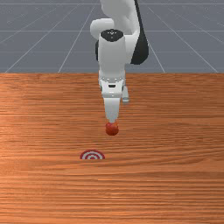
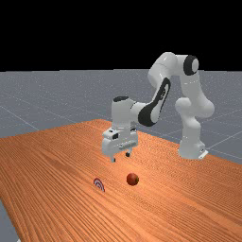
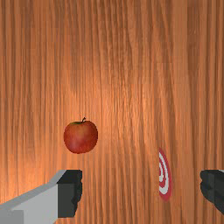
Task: Pick the apple to the marker
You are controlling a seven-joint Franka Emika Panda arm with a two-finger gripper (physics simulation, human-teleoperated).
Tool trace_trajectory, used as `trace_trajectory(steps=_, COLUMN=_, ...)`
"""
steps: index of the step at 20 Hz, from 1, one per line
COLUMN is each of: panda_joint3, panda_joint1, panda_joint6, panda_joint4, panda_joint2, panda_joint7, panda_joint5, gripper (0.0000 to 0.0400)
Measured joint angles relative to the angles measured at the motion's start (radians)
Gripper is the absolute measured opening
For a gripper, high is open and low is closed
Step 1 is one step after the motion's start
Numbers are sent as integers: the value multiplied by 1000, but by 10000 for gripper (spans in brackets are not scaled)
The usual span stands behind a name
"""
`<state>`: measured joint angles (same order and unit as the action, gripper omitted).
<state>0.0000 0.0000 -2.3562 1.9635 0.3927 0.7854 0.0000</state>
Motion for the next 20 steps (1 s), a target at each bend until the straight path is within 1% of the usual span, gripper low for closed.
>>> trace_trajectory(steps=1, panda_joint3=0, panda_joint1=0, panda_joint6=0, panda_joint4=0, panda_joint2=0, panda_joint7=0, panda_joint5=0, gripper=243)
trace_trajectory(steps=2, panda_joint3=0, panda_joint1=0, panda_joint6=0, panda_joint4=0, panda_joint2=0, panda_joint7=0, panda_joint5=0, gripper=148)
trace_trajectory(steps=3, panda_joint3=0, panda_joint1=0, panda_joint6=0, panda_joint4=0, panda_joint2=0, panda_joint7=0, panda_joint5=0, gripper=90)
trace_trajectory(steps=4, panda_joint3=0, panda_joint1=0, panda_joint6=0, panda_joint4=0, panda_joint2=0, panda_joint7=0, panda_joint5=0, gripper=54)
trace_trajectory(steps=5, panda_joint3=0, panda_joint1=0, panda_joint6=0, panda_joint4=0, panda_joint2=0, panda_joint7=0, panda_joint5=0, gripper=33)
trace_trajectory(steps=7, panda_joint3=-2, panda_joint1=2, panda_joint6=2, panda_joint4=0, panda_joint2=-2, panda_joint7=-5, panda_joint5=-6, gripper=12)
trace_trajectory(steps=9, panda_joint3=-1, panda_joint1=1, panda_joint6=3, panda_joint4=-3, panda_joint2=-1, panda_joint7=-3, panda_joint5=-3, gripper=5)
trace_trajectory(steps=10, panda_joint3=0, panda_joint1=0, panda_joint6=12, panda_joint4=-9, panda_joint2=2, panda_joint7=-1, panda_joint5=-1, gripper=160)
trace_trajectory(steps=11, panda_joint3=0, panda_joint1=0, panda_joint6=11, panda_joint4=-8, panda_joint2=3, panda_joint7=-1, panda_joint5=-1, gripper=254)
trace_trajectory(steps=12, panda_joint3=0, panda_joint1=0, panda_joint6=12, panda_joint4=-10, panda_joint2=5, panda_joint7=-1, panda_joint5=-1, gripper=311)
trace_trajectory(steps=13, panda_joint3=0, panda_joint1=0, panda_joint6=9, panda_joint4=-9, panda_joint2=6, panda_joint7=-1, panda_joint5=-1, gripper=346)
trace_trajectory(steps=14, panda_joint3=0, panda_joint1=0, panda_joint6=9, panda_joint4=-11, panda_joint2=10, panda_joint7=-1, panda_joint5=-1, gripper=367)
trace_trajectory(steps=15, panda_joint3=0, panda_joint1=0, panda_joint6=1, panda_joint4=-8, panda_joint2=12, panda_joint7=-1, panda_joint5=-1, gripper=380)
trace_trajectory(steps=17, panda_joint3=0, panda_joint1=0, panda_joint6=1, panda_joint4=14, panda_joint2=-1, panda_joint7=-1, panda_joint5=-1, gripper=393)
trace_trajectory(steps=20, panda_joint3=0, panda_joint1=0, panda_joint6=-8, panda_joint4=56, panda_joint2=-28, panda_joint7=-1, panda_joint5=-1, gripper=398)
